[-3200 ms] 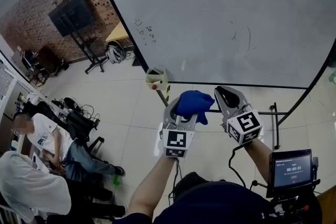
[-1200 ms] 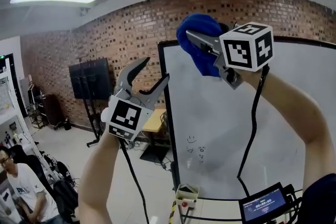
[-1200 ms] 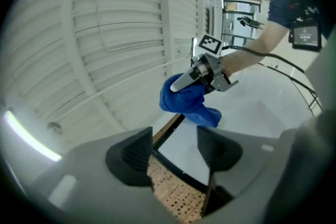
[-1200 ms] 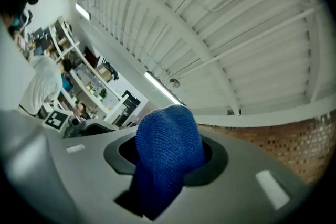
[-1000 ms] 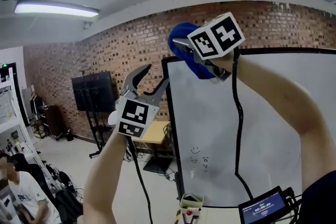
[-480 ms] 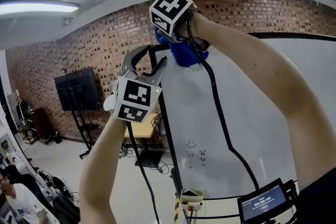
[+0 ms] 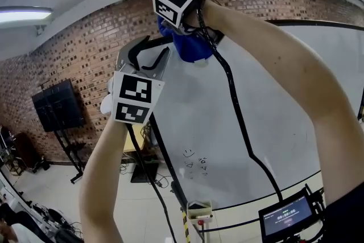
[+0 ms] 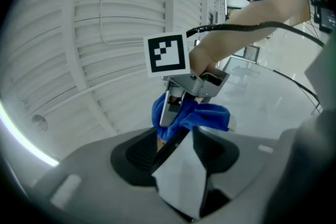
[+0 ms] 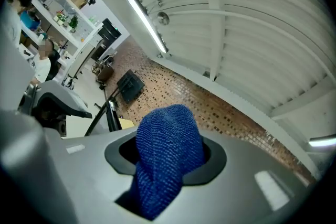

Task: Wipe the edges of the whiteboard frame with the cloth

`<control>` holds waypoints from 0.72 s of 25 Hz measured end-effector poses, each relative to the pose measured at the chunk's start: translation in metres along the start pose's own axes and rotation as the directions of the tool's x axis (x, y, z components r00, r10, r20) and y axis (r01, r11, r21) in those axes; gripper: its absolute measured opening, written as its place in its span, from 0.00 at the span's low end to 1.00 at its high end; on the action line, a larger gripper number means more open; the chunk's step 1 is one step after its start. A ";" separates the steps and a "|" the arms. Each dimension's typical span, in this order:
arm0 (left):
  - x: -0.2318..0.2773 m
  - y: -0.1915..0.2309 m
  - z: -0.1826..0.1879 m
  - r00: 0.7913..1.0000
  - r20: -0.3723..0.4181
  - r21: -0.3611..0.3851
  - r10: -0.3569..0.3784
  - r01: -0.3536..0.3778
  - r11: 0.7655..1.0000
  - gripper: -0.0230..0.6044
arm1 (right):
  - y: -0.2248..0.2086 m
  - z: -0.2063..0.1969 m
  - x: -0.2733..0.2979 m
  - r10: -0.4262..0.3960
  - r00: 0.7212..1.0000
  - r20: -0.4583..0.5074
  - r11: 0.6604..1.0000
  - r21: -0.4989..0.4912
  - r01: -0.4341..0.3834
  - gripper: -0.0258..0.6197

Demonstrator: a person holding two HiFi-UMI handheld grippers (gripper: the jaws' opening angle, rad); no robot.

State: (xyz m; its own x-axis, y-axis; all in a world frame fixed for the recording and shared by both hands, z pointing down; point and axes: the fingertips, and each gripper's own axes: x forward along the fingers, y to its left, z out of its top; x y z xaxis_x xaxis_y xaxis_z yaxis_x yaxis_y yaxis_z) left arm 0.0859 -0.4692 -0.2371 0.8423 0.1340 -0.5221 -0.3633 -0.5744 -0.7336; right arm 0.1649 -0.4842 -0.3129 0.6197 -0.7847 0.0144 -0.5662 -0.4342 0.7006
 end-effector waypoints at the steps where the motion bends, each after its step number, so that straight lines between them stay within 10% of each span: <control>1: 0.004 -0.004 0.001 1.000 0.002 0.004 -0.001 0.001 1.000 0.37 | -0.004 -0.006 -0.001 -0.011 1.000 -0.005 1.000 0.002 0.011 0.31; 18: 0.050 -0.078 0.072 0.992 0.047 0.042 -0.115 0.113 0.993 0.37 | -0.081 -0.088 -0.067 -0.111 0.992 -0.065 0.988 0.104 0.117 0.30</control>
State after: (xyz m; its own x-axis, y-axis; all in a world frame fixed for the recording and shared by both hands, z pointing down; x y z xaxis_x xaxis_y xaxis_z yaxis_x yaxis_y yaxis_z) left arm 0.1278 -0.3593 -0.2376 0.8591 0.2367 -0.4538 -0.2820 -0.5211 -0.8056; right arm 0.2173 -0.3576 -0.3081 0.7128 -0.7012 -0.0168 -0.5430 -0.5669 0.6195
